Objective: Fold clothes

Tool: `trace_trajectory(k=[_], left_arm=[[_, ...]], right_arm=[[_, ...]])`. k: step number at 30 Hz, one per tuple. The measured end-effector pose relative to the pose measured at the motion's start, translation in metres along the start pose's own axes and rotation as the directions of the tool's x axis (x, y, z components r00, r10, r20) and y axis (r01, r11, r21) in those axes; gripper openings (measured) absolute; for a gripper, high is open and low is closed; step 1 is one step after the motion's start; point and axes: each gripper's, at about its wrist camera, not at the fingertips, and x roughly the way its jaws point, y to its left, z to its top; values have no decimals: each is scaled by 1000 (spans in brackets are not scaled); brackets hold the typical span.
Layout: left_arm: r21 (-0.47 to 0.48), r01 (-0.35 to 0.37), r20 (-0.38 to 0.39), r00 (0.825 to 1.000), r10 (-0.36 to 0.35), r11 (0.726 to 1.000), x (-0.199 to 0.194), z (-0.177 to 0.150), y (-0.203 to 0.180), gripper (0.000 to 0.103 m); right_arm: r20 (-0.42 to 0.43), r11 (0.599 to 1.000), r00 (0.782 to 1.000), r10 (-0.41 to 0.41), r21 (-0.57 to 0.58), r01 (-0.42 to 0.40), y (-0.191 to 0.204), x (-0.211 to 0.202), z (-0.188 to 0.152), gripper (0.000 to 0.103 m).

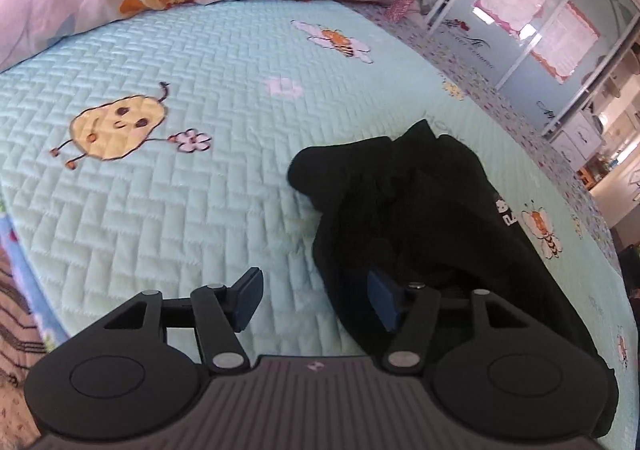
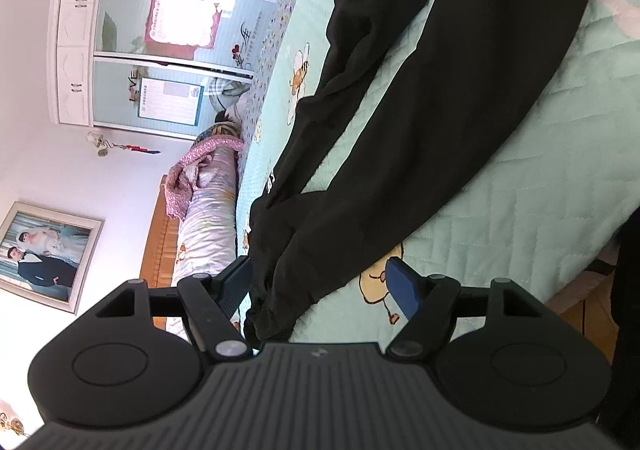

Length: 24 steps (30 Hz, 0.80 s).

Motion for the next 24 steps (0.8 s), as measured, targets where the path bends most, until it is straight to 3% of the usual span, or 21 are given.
trace_trajectory(k=[11,24], left_arm=[[-47,-89,17,996,90,995,-17,-7,18,67],[-138,-116,96,987,129,984,-45,17,48,67]], right_arm=[[25,1000,1000,17,20,-17,-8,-13,4,74],[28,1000,999,24,-4,-23,-2,-13,1,75]])
